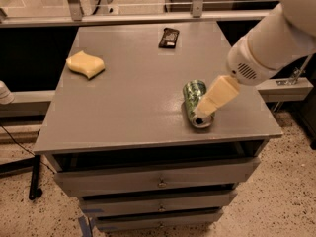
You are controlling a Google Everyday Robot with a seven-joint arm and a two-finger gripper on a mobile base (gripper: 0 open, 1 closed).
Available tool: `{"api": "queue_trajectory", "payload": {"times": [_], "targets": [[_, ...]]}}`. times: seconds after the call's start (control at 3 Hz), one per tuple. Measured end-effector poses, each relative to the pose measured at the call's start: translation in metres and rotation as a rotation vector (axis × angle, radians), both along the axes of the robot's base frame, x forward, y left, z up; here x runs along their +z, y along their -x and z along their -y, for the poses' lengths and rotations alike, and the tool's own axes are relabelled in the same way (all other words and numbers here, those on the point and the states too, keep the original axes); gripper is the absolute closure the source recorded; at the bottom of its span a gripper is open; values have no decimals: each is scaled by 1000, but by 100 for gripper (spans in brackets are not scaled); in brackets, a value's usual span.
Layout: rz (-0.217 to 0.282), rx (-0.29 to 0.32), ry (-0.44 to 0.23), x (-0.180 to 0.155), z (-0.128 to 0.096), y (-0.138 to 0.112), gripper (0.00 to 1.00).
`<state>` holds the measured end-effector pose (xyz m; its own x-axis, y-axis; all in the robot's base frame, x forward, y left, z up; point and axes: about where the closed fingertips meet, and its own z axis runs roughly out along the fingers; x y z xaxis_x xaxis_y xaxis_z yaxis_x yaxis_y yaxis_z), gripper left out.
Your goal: Move green can near sponge
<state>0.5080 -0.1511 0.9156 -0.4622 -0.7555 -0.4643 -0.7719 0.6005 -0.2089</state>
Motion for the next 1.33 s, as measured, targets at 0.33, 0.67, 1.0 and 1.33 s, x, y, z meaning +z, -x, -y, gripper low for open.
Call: {"api": "queue_trajectory", "payload": {"times": [0.33,0.67,1.0,1.33], "targets": [[-18,-114,-69,-22,-18,-18,0],[-41,-193,-111,-43,-30,-27,0],[-58,-236,-147,-57,-38,-30,0],[-62,-242,-188,-63,-51,-33,18]]}}
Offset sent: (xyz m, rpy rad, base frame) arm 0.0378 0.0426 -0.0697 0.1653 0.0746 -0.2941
